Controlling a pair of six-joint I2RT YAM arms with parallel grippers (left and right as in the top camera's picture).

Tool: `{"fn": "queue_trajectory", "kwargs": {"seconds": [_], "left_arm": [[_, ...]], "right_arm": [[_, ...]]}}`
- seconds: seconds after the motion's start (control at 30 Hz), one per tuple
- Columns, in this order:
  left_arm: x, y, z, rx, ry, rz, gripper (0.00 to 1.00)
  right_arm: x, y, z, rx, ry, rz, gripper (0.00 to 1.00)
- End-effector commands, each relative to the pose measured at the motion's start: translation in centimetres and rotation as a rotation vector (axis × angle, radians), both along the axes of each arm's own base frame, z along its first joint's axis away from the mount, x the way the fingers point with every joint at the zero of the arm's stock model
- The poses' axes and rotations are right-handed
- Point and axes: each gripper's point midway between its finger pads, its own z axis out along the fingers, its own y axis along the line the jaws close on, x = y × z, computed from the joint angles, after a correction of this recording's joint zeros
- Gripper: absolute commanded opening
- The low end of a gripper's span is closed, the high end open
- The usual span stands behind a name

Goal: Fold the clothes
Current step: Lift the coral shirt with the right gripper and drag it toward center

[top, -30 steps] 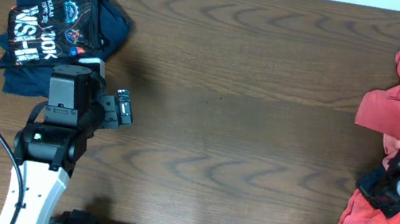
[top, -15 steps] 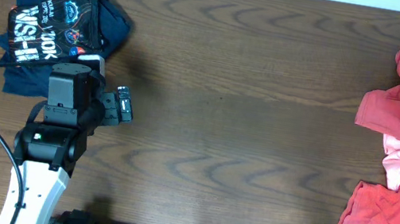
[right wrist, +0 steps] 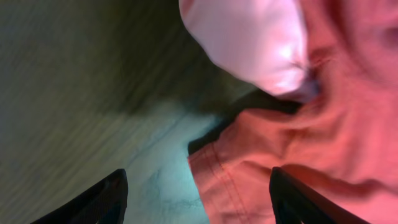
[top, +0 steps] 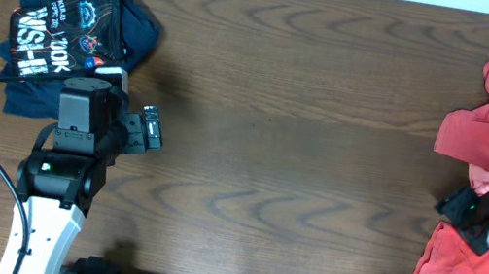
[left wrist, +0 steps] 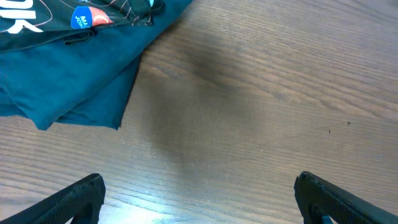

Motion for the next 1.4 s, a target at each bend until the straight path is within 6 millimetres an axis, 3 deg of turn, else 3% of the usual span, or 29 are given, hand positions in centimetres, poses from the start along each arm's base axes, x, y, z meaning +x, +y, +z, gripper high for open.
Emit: {"fn": "queue_trajectory", "kwargs": {"seconds": [0.0, 0.27, 0.43, 0.6, 0.7, 0.8, 0.97, 1.03, 1.1, 1.17, 1.23, 1.27, 1.33, 1.37], "left_arm": [[0.3, 0.1, 0.7, -0.006, -0.018, 0.012, 0.98], [0.3, 0.1, 0.7, -0.006, -0.018, 0.012, 0.98], [0.2, 0.1, 0.7, -0.006, -0.015, 0.012, 0.98], [0.2, 0.1, 0.7, -0.006, -0.015, 0.012, 0.98], [0.2, 0.1, 0.7, -0.006, -0.015, 0.012, 0.98], [0.2, 0.1, 0.7, -0.006, -0.015, 0.012, 0.97], [0.2, 0.1, 0.7, -0.006, -0.015, 0.012, 0.98], [0.2, 0.1, 0.7, -0.006, -0.016, 0.012, 0.98], [0.3, 0.1, 0.8, -0.006, -0.019, 0.012, 0.98], [0.4, 0.1, 0.8, -0.006, -0.024, 0.012, 0.98], [0.5, 0.1, 1.0, -0.006, -0.031, 0.012, 0.98], [0.5, 0.1, 1.0, -0.006, -0.031, 0.012, 0.98], [0.5, 0.1, 1.0, -0.006, -0.031, 0.012, 0.98], [0.5, 0.1, 1.0, -0.006, -0.031, 0.012, 0.98]], "right_arm": [[-1.0, 0.7, -2.0, 0.018, 0.018, -0.024, 0.71], [-2.9, -0.4, -4.1, -0.062, 0.065, -0.094, 0.70], [-3.1, -0.7, -4.1, -0.081, 0.073, -0.107, 0.52], [-2.8, -0.9, -4.0, -0.088, 0.057, -0.108, 0.50], [-2.6, -1.0, -4.0, -0.091, 0.051, -0.112, 0.32], [-2.4, -1.1, -3.9, -0.094, 0.040, -0.118, 0.04], [-2.2, -1.2, -3.2, -0.095, 0.036, -0.119, 0.01], [-1.5, -1.6, -1.4, -0.103, 0.020, -0.120, 0.01], [-0.2, -2.4, 1.8, -0.117, -0.022, -0.125, 0.01], [2.0, -2.8, 6.4, -0.118, -0.105, -0.106, 0.01], [4.8, -2.6, 12.7, -0.108, -0.221, -0.017, 0.01], [5.6, -2.3, 14.8, -0.102, -0.260, 0.012, 0.01], [7.6, -0.7, 20.8, -0.082, -0.376, 0.138, 0.01], [7.9, 0.2, 22.5, -0.074, -0.407, 0.186, 0.01]]}}
